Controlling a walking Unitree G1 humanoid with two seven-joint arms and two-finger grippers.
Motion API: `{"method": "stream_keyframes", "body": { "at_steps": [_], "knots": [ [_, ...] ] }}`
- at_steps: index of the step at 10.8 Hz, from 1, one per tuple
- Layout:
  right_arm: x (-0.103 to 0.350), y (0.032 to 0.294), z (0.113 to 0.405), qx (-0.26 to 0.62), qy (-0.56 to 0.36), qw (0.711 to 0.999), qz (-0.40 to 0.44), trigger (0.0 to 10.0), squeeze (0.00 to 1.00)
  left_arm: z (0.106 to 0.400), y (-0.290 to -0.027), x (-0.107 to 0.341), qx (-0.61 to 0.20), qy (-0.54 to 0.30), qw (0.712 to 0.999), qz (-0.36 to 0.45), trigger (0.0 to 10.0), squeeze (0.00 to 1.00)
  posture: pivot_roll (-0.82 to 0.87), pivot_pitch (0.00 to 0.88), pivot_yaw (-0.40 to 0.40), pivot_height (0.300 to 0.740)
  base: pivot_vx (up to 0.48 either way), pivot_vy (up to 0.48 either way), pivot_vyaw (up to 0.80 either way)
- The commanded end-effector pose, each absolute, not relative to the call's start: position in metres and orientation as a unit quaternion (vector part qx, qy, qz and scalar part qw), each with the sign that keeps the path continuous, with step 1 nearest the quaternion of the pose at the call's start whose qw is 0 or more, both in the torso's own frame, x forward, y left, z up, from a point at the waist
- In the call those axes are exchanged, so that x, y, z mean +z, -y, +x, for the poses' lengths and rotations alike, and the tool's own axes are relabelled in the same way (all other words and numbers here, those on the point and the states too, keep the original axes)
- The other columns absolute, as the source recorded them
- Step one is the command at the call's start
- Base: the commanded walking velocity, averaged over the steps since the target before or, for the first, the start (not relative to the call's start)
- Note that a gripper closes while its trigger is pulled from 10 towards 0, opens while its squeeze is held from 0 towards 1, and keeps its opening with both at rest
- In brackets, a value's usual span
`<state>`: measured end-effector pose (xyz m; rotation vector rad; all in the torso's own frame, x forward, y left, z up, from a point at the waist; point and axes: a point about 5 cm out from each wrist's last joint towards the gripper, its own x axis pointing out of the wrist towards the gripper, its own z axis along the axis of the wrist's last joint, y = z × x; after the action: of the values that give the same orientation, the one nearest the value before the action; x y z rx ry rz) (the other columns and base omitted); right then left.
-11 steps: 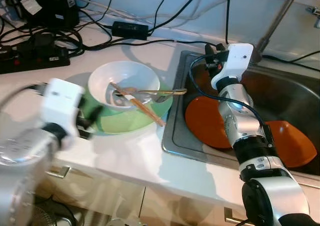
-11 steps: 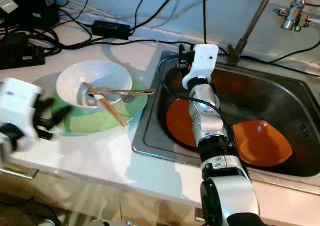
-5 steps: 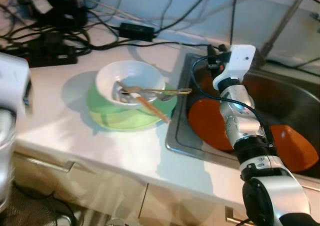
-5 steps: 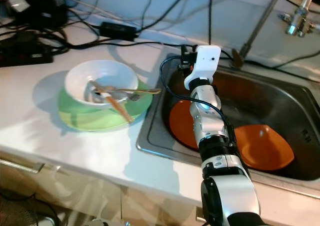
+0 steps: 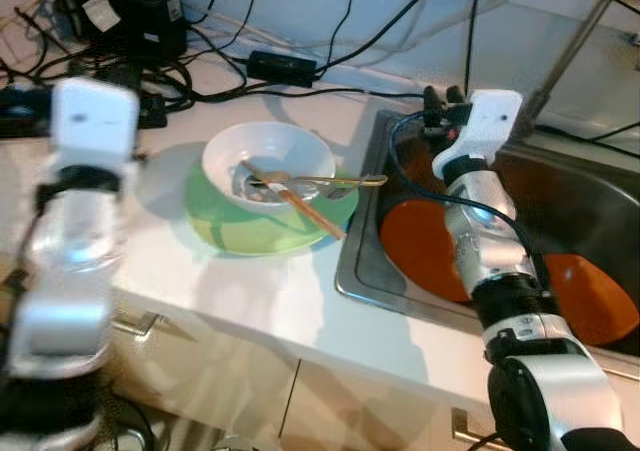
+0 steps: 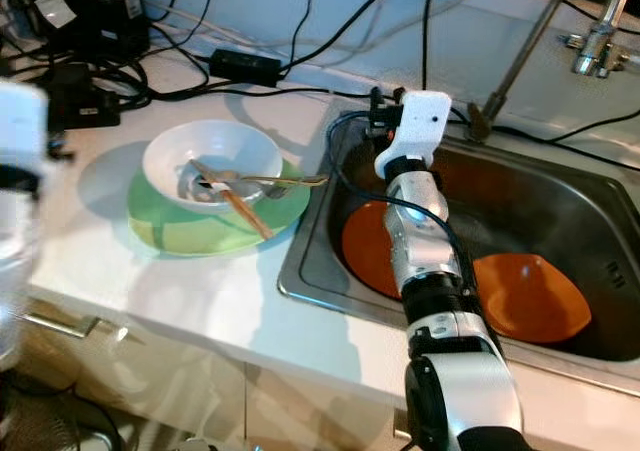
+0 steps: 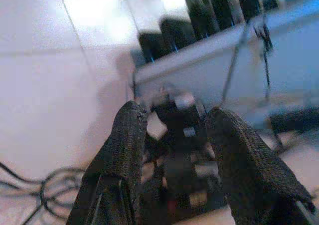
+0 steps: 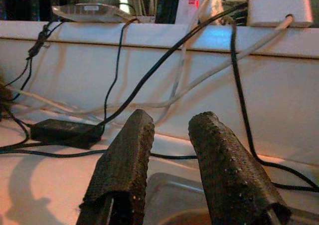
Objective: Kitchen organization
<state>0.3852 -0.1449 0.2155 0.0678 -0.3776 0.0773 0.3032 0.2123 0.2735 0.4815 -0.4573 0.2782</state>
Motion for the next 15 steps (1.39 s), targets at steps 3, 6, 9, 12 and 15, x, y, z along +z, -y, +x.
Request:
{"method": "stream_keyframes", "body": {
  "at_steps": [3, 6, 9, 12, 15],
  "knots": [
    [0.222, 0.156, 0.381, 0.020, 0.211, 0.976, 0.041, 10.0, 0.00, 0.313, -0.176, 0.284, 0.086, 0.278, 0.935, 0.204, 10.0, 0.00, 0.28, 0.023, -0.081, 0.740, 0.000, 0.000, 0.00],
    [0.219, 0.157, 0.379, 0.017, 0.207, 0.977, 0.041, 10.0, 0.00, 0.316, -0.174, 0.289, 0.087, 0.294, 0.934, 0.183, 10.0, 0.00, 0.28, 0.033, -0.079, 0.740, 0.000, 0.000, 0.00],
    [0.220, 0.156, 0.379, 0.019, 0.207, 0.978, 0.030, 10.0, 0.00, 0.317, -0.175, 0.291, 0.092, 0.302, 0.931, 0.185, 10.0, 0.00, 0.28, 0.034, -0.081, 0.740, 0.000, -0.306, 0.00],
    [0.220, 0.153, 0.379, 0.023, 0.209, 0.977, 0.020, 10.0, 0.00, 0.317, -0.173, 0.294, 0.088, 0.306, 0.931, 0.177, 10.0, 0.00, 0.28, 0.034, -0.082, 0.740, 0.000, -0.336, 0.00],
    [0.220, 0.153, 0.378, 0.024, 0.208, 0.978, 0.028, 10.0, 0.00, 0.316, -0.177, 0.297, 0.088, 0.312, 0.931, 0.168, 10.0, 0.00, 0.28, 0.036, -0.082, 0.740, 0.000, -0.095, 0.00]
  ]
}}
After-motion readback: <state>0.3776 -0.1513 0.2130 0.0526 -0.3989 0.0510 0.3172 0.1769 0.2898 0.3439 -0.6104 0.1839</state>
